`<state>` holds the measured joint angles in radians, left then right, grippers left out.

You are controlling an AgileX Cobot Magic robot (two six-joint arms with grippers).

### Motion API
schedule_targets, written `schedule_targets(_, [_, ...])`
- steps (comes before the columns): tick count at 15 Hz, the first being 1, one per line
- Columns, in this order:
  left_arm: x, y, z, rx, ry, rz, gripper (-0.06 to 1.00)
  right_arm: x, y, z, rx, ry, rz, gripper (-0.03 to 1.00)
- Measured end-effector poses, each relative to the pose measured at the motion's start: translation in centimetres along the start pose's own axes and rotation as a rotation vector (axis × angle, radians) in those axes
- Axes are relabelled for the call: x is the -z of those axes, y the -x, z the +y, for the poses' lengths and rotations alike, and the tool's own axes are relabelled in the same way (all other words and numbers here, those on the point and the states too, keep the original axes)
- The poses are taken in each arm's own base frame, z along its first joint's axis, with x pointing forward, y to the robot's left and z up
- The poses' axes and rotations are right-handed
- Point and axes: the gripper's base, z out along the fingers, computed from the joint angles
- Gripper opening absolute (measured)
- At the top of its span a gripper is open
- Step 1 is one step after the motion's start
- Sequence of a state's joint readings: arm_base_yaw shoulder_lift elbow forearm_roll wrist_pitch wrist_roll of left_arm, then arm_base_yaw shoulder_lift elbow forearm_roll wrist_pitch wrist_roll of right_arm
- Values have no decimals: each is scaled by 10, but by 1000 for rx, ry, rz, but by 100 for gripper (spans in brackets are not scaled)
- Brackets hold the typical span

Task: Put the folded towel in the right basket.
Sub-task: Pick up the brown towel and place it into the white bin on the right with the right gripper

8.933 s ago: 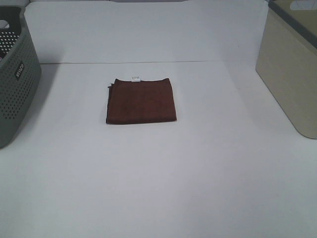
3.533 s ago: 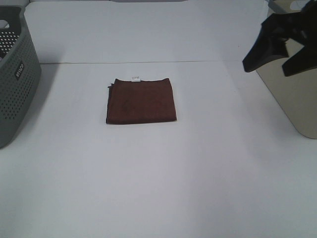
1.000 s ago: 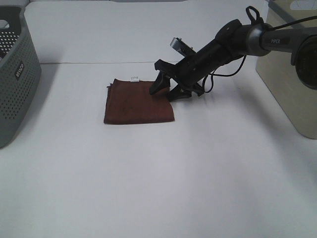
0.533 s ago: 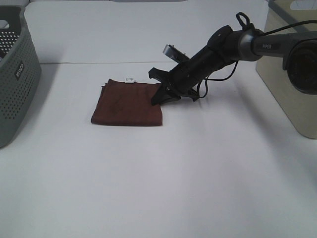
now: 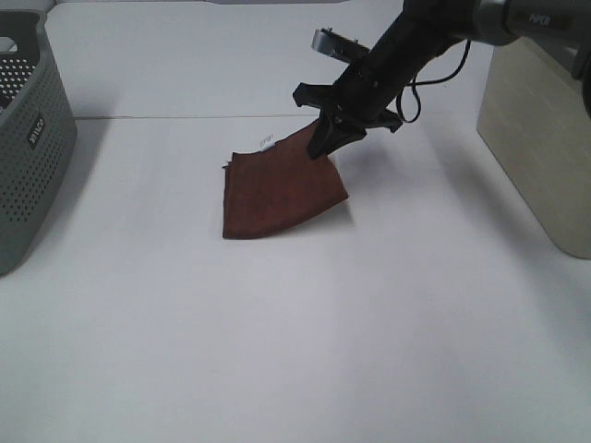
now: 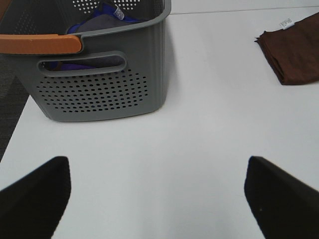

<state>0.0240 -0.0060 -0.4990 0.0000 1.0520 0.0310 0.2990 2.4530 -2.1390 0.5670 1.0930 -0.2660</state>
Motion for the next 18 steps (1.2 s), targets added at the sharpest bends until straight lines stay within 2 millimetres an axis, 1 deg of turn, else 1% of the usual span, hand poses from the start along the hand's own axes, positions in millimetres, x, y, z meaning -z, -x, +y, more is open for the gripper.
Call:
schedule_targets(1, [0,0,0,0,0,0,88,30,6,12,44,-45,18,3])
schedule_targets(2, [0,0,0,0,0,0,88,30,6,12,44,-45,18,3])
schedule_targets(4, [0,0,0,0,0,0,88,61,20,23,96,-114,-57,3])
schedule_targets(6, [0,0,0,0,0,0,88,88,25,30,119,-191,-109,3])
schedule_targets(7, [0,0,0,0,0,0,88,108,26,33,156,-276,-134,3])
schedule_targets(9, [0,0,0,0,0,0,88,136,25,36,206,-401,-165,3])
schedule_targets(12, [0,0,0,0,0,0,88,189,21,53,260,-522,-251,3])
schedule_targets(13, [0,0,0,0,0,0,88,204,19,58,271,-551,-277,3])
schedule_targets(14, [0,0,0,0,0,0,88,226,15,61,271,-573,-318,3])
schedule_targets(15, [0,0,0,0,0,0,88,241,12,62,264,-581,-347,3])
schedule_targets(16, [0,0,0,0,0,0,88,257,9,57,244,-595,-373,3])
schedule_targets(18, [0,0,0,0,0,0,88,290,1,38,185,-625,-424,3])
